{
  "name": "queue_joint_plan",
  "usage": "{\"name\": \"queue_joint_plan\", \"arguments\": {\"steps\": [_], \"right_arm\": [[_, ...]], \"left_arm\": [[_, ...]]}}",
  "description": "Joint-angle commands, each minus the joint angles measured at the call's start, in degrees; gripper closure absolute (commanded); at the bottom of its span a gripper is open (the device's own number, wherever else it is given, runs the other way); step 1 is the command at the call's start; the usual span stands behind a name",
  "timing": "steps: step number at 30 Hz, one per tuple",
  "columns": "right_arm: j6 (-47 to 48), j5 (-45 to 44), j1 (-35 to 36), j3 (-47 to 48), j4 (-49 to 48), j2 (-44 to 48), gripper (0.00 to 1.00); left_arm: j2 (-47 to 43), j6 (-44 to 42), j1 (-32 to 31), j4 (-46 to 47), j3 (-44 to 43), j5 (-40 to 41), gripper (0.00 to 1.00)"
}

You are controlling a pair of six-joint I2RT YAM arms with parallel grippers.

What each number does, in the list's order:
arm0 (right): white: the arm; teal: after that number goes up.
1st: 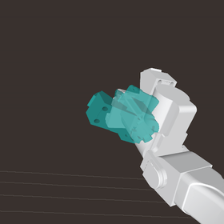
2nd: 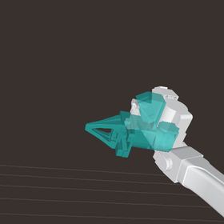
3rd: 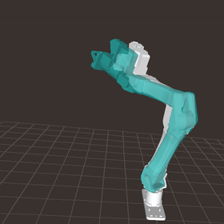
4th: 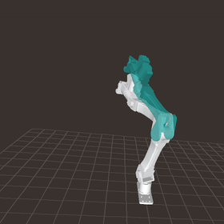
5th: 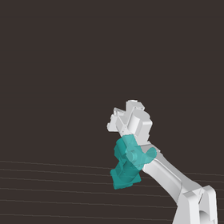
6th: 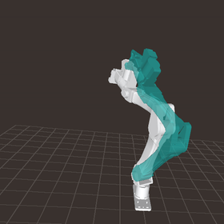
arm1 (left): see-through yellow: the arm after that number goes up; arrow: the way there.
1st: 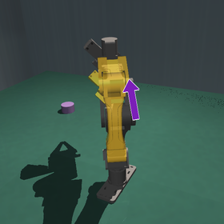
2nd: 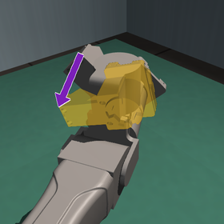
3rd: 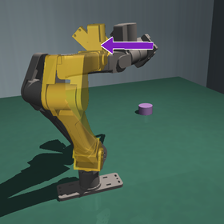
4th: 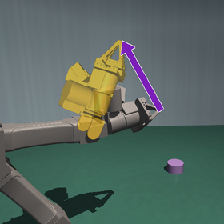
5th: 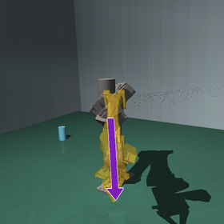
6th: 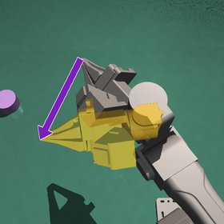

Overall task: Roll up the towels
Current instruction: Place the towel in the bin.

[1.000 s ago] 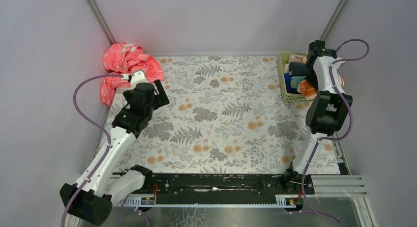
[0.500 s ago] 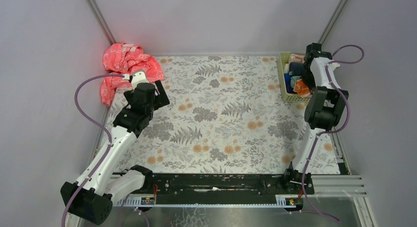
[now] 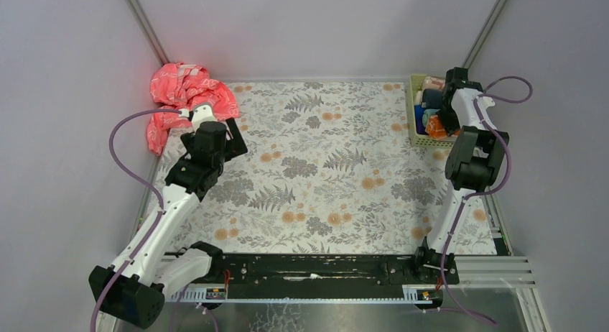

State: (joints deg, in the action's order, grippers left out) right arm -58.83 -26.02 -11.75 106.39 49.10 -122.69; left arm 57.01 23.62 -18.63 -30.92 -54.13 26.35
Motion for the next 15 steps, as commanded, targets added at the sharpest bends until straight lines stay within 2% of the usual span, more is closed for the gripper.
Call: {"name": "queue_joint_plan", "arguments": {"steps": [1,8,15], "right_arm": [[-4.69,2.8,0.17,-8.44,-6.62,-0.78,1.0],[-8.19,2.63,0.13,-15.49,-12.25,-0.43,0.99],[-11.06,3.54,0.15,-17.39,-17.2,-2.29,0.95]], "left_arm": [[-0.09,-0.68,0.43,0.51,0.61,0.11,0.0],[-0.26,-0.68,0.7,0.58,0.67,-0.2,0.0],[-0.42,-0.71,1.12,0.66,0.75,-0.66,0.0]]}}
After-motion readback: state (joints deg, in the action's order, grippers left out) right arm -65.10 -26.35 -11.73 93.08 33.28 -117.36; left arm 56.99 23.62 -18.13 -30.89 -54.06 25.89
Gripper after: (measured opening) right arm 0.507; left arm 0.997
